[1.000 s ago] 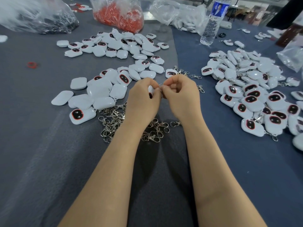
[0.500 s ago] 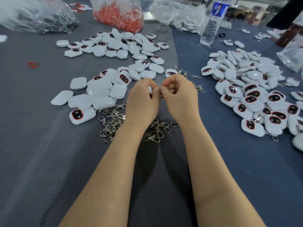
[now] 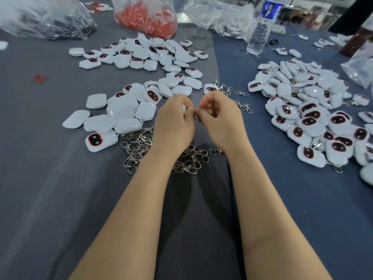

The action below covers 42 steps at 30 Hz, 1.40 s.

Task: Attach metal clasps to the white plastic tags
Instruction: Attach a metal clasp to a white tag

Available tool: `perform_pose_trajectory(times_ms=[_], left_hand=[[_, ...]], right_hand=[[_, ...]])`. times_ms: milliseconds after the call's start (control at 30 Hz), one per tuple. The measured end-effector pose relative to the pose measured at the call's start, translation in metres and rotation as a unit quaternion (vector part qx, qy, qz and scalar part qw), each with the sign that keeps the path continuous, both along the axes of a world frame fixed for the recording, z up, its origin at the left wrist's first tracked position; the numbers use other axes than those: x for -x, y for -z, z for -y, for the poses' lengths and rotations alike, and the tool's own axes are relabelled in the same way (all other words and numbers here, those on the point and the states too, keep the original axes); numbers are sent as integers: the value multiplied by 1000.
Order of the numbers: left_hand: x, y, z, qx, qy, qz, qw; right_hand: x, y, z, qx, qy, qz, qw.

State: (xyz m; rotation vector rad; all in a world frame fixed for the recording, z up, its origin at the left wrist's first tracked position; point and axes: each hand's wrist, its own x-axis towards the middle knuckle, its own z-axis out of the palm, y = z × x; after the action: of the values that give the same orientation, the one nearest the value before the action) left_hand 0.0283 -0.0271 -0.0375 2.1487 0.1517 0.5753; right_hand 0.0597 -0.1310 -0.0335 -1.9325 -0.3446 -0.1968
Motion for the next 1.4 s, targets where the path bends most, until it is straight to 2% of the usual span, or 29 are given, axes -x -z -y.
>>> perform_pose_trajectory(times_ms=[133,300,433,633,800,1100,1267,1400], left_hand=[[0,1,-1,19,9,-9,1000],[0,-2,1,134,9,-11,991],[-1,-6,1,226,-23,-32,973],[-4,-10,2,374,44,-138,916],[-2,-4,0,298,54,-129,944],[-6,3,-1,262,45,-108,958],[-6,2,-3,251,41,-109,961],[-4,3,-7,162,44,-99,981]], right_hand=[[0,1,1,3,-1,1,1000],[0,-1,3,-41,55,-4,998],[0,0,2,-27,65,-10,997],[2,0,1,-12,68,-8,998],[3,-1,1,-4,69,-9,998],[4,0,-2,17,60,-8,998],[6,1,-3,84,46,32,995],[5,4,-2,136,23,40,990]])
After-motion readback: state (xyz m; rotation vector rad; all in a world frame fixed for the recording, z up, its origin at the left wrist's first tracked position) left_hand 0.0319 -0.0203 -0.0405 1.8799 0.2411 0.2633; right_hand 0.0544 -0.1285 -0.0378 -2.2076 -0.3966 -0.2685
